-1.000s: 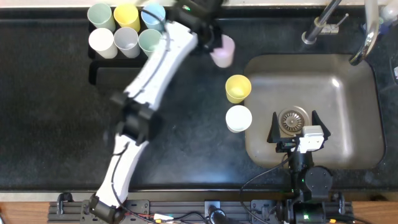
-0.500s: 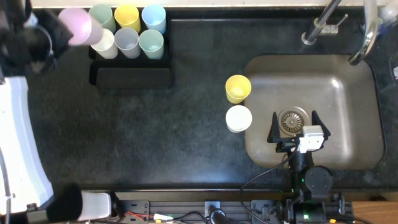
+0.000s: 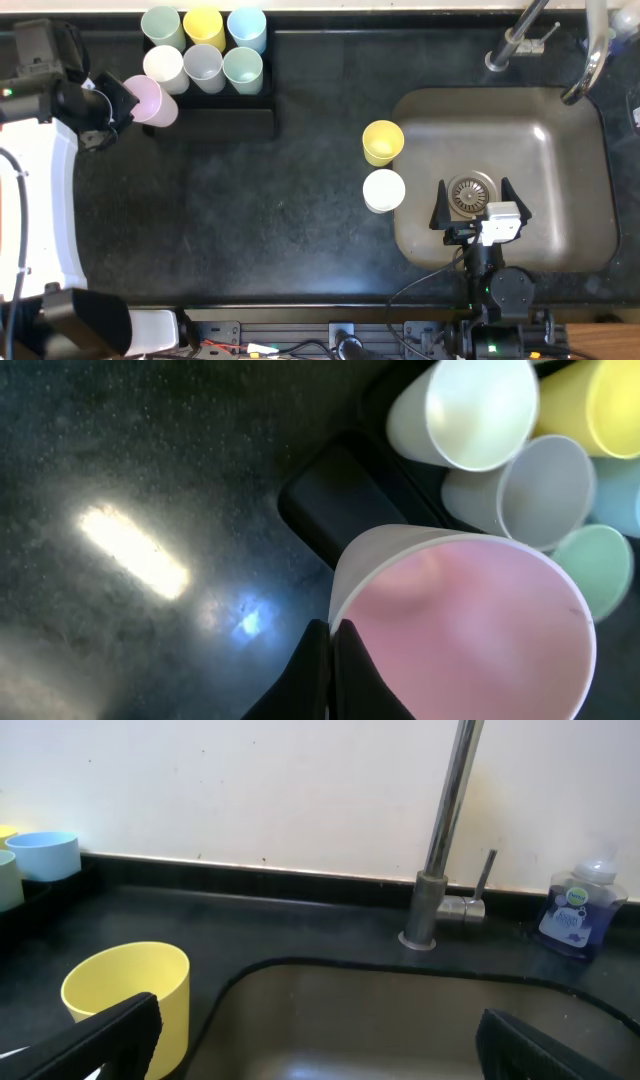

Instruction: Store Cups

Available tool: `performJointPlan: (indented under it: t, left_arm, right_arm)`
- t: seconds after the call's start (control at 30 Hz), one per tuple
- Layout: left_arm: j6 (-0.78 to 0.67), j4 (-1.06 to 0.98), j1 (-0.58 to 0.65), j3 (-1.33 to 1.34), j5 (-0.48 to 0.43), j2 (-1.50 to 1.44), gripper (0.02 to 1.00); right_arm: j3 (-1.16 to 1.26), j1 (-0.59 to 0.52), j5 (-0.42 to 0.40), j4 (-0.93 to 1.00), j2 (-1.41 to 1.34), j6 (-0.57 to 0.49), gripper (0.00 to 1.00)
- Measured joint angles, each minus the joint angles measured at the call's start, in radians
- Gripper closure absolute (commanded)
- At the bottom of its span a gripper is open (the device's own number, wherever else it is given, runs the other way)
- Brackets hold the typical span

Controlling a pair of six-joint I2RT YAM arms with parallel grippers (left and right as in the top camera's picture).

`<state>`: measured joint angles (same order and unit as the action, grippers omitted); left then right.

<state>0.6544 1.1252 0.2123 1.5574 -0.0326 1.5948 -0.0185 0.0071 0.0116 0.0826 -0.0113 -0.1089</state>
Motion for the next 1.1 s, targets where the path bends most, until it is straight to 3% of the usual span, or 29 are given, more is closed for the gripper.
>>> performJointPlan:
  t: [0.57,1.1]
  left_arm:
    - [0.021,-0.129,0.0,0.0,0.019,0.175,0.982]
    - [0.021,-0.127,0.006,0.0,0.031,0.224,0.982]
  right_arm:
    - [0.0,0.0,0.0,0.0,0.0,0.0,0.003]
    - [0.0,0.0,0.0,0.0,0.0,0.0,0.003]
